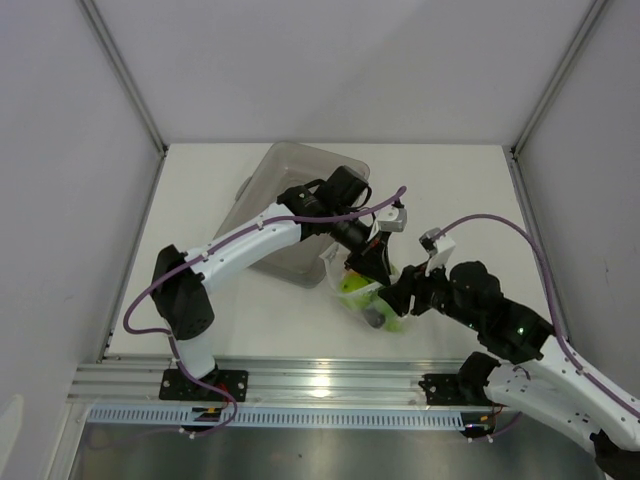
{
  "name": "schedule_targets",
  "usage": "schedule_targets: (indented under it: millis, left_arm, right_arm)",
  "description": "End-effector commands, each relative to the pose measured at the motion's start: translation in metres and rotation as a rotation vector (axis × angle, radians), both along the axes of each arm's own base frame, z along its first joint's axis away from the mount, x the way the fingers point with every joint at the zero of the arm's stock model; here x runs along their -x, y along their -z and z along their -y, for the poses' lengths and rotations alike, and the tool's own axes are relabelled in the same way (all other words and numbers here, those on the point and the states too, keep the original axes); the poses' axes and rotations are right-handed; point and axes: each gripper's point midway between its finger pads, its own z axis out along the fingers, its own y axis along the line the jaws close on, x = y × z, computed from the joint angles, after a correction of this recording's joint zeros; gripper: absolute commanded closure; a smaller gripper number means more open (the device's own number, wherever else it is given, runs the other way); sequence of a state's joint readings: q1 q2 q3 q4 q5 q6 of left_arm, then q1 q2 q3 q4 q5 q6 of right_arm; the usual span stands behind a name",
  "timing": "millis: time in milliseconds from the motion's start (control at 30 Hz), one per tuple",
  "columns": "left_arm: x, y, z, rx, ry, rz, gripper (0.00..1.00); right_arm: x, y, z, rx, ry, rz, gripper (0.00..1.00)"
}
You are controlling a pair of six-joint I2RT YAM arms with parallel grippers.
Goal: Place the food in the zip-top bag and seal the zipper
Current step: Zip the zipper food storage bag at the center of the board.
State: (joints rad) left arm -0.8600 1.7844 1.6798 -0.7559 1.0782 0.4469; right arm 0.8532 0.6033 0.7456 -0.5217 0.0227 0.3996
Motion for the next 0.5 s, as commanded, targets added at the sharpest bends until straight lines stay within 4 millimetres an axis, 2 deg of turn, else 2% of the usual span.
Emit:
schedule_targets:
  millis: [0, 33, 67, 300, 467]
  left_arm:
    - [0.012, -0.034, -0.005, 0.101, 0.057, 0.043, 0.99]
    - [0.012, -0.035, -0.005, 0.104, 0.058, 0.042, 0.99]
    - [0.012, -0.035, -0.004, 0.105, 0.059, 0.039, 0.99]
    - [0.011, -0.03, -0.006, 0.088, 0.059, 0.038, 0.99]
    - [0.012, -0.027, -0.006, 0.084, 0.067, 0.021, 0.99]
  right_arm:
    - [-0.003, 0.008, -0.018, -0.027, -0.075, 0.036, 0.42]
    - [-0.005, 0.003, -0.02, -0.045, -0.075, 0.053, 0.43]
    - [-0.004, 0.011, -0.019, -0.043, -0.081, 0.06, 0.45]
    - [-0.004, 0.022, -0.015, -0.075, -0.087, 0.064, 0.58]
    - [-0.005, 0.003, -0.008, -0.132, -0.072, 0.113, 0.6]
